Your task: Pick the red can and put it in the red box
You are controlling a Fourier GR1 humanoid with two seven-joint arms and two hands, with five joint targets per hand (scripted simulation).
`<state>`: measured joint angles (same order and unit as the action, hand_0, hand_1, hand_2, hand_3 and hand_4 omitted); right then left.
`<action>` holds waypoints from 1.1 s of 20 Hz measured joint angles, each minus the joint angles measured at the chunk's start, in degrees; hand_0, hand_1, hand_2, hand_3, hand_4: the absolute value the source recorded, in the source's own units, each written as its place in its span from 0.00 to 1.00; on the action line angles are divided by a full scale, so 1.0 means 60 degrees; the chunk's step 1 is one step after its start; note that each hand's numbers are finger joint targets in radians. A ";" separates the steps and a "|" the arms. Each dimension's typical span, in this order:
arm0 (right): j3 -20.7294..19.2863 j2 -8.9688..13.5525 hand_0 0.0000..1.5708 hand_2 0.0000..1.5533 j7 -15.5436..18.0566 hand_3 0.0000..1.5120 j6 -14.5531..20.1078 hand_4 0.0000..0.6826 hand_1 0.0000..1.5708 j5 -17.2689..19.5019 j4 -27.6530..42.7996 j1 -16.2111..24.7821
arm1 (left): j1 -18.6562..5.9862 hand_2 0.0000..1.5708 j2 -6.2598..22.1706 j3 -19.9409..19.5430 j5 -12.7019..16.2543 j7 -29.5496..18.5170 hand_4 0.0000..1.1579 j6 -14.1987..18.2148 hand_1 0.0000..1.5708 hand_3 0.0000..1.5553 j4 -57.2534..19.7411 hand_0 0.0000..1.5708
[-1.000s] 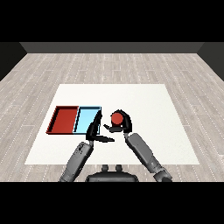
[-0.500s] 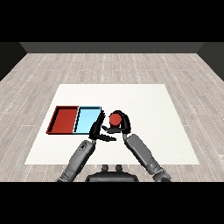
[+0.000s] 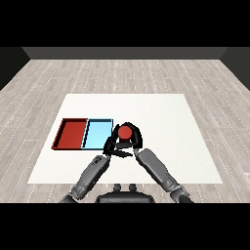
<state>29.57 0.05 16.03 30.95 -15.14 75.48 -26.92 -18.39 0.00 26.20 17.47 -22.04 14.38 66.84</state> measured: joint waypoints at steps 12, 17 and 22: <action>0.0825 0.0033 0.95 0.94 0.0365 0.91 0.0449 0.95 0.95 -0.0579 -0.0150 -0.0171 | -0.0198 0.00 0.0112 0.0248 0.0192 -0.0078 0.19 0.0173 0.00 0.00 0.0005 0.00; 0.1095 0.0055 0.94 0.93 0.0731 0.90 0.0524 0.92 0.94 -0.0990 -0.0657 -0.0487 | -0.0319 0.56 0.0153 0.0212 -0.0097 0.0323 0.71 0.1056 0.47 0.45 0.0034 0.47; 0.1111 0.0060 0.97 0.94 0.0547 0.92 0.0632 0.91 0.97 -0.1034 -0.0641 -0.0734 | -0.0370 0.94 0.0108 0.0403 0.0187 0.0653 0.75 0.2263 0.97 0.88 -0.0016 0.97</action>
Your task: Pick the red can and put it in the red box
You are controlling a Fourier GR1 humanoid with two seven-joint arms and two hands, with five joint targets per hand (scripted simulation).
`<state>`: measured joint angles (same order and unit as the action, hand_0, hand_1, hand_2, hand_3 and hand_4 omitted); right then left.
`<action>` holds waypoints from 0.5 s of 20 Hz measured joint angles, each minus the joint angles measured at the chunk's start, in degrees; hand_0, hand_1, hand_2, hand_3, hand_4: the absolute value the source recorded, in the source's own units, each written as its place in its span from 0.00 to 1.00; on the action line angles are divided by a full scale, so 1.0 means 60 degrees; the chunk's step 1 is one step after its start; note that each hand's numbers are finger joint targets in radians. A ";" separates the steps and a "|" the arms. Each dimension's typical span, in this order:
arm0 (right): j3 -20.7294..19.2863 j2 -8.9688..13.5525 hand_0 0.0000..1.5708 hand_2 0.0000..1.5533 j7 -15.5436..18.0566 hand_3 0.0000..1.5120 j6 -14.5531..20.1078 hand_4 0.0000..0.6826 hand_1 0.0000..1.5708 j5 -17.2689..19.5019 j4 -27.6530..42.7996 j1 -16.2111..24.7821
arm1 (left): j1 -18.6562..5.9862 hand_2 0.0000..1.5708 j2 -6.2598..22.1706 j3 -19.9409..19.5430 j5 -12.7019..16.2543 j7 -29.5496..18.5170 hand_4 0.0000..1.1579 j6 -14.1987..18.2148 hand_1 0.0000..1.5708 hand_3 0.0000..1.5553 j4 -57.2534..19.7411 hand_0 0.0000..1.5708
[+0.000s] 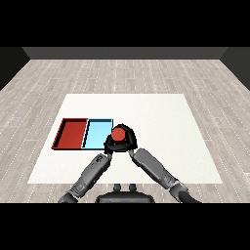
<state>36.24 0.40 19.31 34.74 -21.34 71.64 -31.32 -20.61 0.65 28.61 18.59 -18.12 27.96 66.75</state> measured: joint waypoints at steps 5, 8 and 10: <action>0.0168 0.0039 0.93 0.93 0.0236 0.91 0.0123 0.89 0.93 -0.0217 -0.0125 -0.0106 | -0.0002 0.96 0.0055 -0.0016 -0.0306 0.0313 0.87 0.0509 1.00 0.91 0.0039 1.00; 0.0403 0.0078 0.91 0.93 0.0090 0.91 0.0384 0.90 0.91 -0.0295 0.0061 -0.0119 | -0.0009 0.96 0.0069 -0.0056 -0.0227 -0.0217 0.83 0.0721 1.00 0.91 -0.0031 1.00; 0.0322 0.0035 0.92 0.93 0.0157 0.91 0.0307 0.91 0.92 -0.0438 -0.0028 -0.0192 | 0.0091 0.97 0.0023 -0.0139 -0.0302 -0.0295 0.78 0.0859 1.00 0.91 0.0037 1.00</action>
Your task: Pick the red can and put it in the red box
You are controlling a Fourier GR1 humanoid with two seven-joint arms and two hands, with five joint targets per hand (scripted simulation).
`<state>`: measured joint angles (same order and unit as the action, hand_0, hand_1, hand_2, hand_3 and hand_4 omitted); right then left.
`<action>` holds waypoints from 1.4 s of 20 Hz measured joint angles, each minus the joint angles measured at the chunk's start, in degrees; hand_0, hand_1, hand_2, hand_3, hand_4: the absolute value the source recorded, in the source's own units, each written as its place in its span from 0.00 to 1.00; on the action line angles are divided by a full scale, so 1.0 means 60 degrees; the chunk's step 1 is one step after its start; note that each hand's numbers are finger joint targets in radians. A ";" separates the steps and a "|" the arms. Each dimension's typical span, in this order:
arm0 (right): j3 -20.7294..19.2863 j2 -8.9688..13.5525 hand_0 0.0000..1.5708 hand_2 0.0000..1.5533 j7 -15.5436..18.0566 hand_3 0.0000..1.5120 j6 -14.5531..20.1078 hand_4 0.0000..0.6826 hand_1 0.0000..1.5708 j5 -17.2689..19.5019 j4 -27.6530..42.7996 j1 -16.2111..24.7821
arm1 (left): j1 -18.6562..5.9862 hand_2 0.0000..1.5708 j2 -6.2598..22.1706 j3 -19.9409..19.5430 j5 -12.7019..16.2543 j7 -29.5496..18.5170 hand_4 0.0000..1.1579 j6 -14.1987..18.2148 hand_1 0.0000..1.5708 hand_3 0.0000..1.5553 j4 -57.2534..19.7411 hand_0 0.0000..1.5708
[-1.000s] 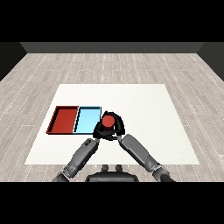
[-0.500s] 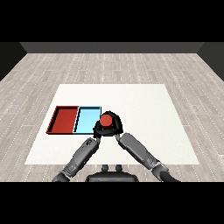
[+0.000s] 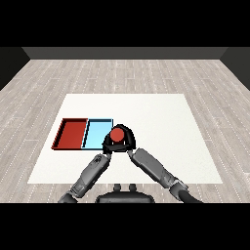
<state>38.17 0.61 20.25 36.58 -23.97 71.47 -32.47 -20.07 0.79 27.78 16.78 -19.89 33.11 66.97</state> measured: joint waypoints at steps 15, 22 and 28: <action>-0.0092 -0.0059 0.00 0.00 -0.0640 0.00 -0.0259 0.00 0.00 0.0944 0.0680 0.0556 | -0.0338 1.00 -0.0047 0.0031 -0.0197 -0.0091 0.98 0.0684 1.00 0.96 -0.0157 1.00; -0.1051 0.0012 0.00 0.00 -0.0809 0.00 -0.0662 0.00 0.00 0.1266 0.0899 0.0577 | -0.0322 1.00 -0.0097 0.0155 0.0015 0.0040 0.98 0.0877 1.00 0.97 -0.0202 1.00; -0.1897 0.0779 0.00 0.00 -0.0841 0.00 -0.1122 0.00 0.00 0.1245 0.2397 0.1524 | 0.0066 1.00 0.0340 -0.0200 -0.0216 0.0251 0.98 0.0591 1.00 0.95 0.0130 1.00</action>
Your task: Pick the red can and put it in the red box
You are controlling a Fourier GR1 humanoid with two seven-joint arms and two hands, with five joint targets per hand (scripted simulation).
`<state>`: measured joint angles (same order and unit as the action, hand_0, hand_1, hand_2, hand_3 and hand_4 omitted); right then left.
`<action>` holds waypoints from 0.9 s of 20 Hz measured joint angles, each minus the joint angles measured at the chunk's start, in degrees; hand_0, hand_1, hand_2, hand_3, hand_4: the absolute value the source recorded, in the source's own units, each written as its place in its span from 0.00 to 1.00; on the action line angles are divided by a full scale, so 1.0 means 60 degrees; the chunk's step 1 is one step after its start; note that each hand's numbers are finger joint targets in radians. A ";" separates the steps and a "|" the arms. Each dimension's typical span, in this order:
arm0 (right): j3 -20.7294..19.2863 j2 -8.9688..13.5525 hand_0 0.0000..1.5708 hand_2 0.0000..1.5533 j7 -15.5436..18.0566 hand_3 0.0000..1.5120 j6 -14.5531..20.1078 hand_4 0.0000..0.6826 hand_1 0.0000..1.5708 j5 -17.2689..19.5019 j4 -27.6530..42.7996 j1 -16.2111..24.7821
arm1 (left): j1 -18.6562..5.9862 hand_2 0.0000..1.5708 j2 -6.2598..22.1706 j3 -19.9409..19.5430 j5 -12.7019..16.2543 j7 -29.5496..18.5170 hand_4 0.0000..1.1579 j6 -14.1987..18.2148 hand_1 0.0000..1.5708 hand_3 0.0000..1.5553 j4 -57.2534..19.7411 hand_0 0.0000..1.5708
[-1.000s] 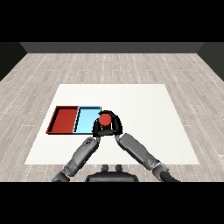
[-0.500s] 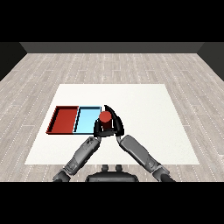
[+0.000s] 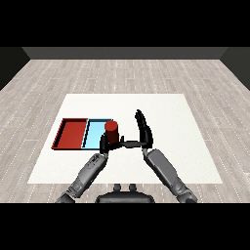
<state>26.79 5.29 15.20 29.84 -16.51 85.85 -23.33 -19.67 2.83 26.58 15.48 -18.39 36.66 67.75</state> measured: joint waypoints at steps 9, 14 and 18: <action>-0.1129 0.1434 0.00 0.00 0.0315 0.00 -0.0755 0.00 0.00 -0.0359 0.2010 0.2339 | -0.0234 1.00 0.1380 -0.0792 -0.0756 0.0432 0.96 0.0090 1.00 0.94 0.0121 1.00; -0.1820 0.1923 0.00 0.00 0.0764 0.00 -0.1169 0.00 0.00 -0.0642 0.2056 0.3524 | -0.0084 0.99 0.2666 -0.1571 -0.0812 0.0703 0.95 -0.0282 1.00 0.94 -0.0066 1.00; -0.2164 0.2117 0.00 0.00 0.0810 0.00 -0.1310 0.00 0.00 -0.0544 0.1764 0.3767 | -0.0228 1.00 0.3345 -0.2281 -0.0755 0.0943 0.97 -0.0634 1.00 0.96 -0.0722 1.00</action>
<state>13.81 17.99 20.07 21.98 -19.77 96.43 -0.73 -21.04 22.90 12.89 10.95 -12.73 32.86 63.42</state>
